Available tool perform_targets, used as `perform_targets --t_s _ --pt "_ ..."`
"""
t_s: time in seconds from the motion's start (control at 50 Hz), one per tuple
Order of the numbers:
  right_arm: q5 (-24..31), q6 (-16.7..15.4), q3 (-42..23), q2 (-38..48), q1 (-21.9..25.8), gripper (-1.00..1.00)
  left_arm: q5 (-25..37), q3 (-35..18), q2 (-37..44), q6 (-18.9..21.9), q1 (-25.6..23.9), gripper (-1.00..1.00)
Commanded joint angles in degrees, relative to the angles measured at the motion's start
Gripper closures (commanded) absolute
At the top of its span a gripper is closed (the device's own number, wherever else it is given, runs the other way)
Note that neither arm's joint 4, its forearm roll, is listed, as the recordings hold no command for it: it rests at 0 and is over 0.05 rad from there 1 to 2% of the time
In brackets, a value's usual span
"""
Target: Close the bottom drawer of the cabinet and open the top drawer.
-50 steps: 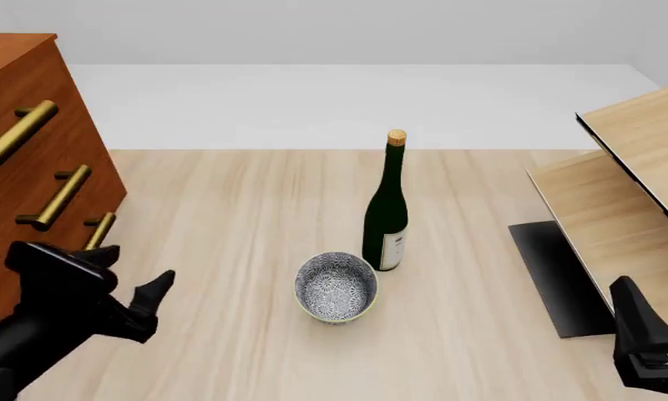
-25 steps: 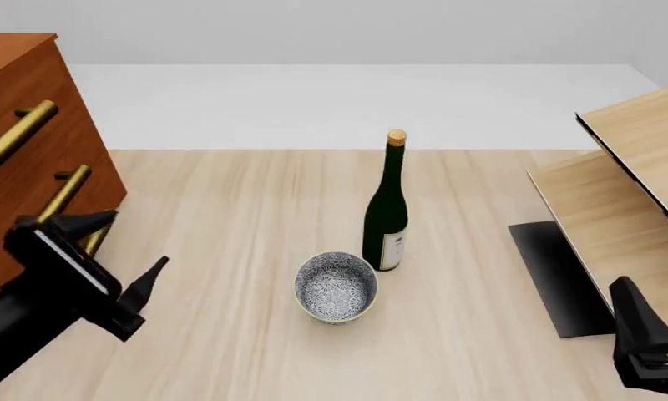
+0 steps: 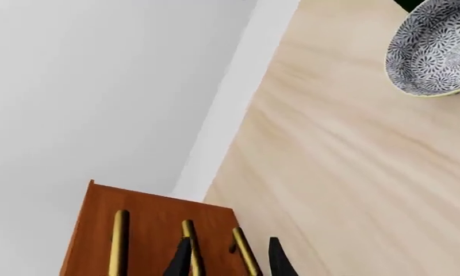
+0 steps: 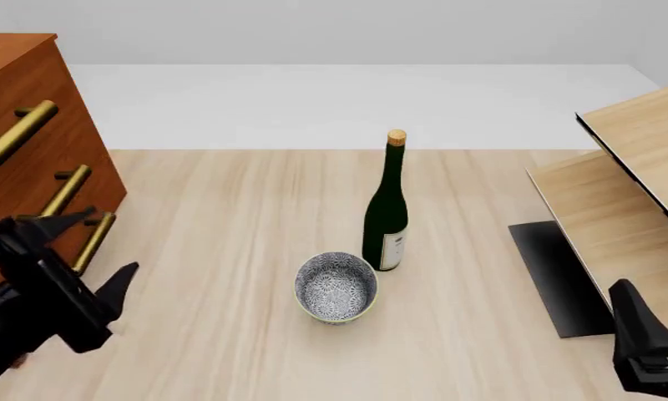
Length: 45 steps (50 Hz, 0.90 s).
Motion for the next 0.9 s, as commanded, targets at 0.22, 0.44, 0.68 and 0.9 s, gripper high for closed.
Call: perform_targets --t_s 0.22,0.44,0.68,0.9 --pt "-0.38 0.35 0.00 0.22 -0.31 -1.00 -6.35 -1.20 0.95 12.56 3.13 -1.00" --pt "-1.02 0.69 -0.01 0.90 -0.11 -1.00 -14.17 -1.57 6.32 18.49 5.58 -1.00" --pt "-1.40 0.81 -0.03 1.27 -0.25 -1.00 -19.09 -2.38 10.08 22.12 8.71 -1.00" --pt "-1.43 0.74 -0.02 1.27 -0.31 -1.00 -20.81 -3.56 12.08 23.40 12.19 -1.00"
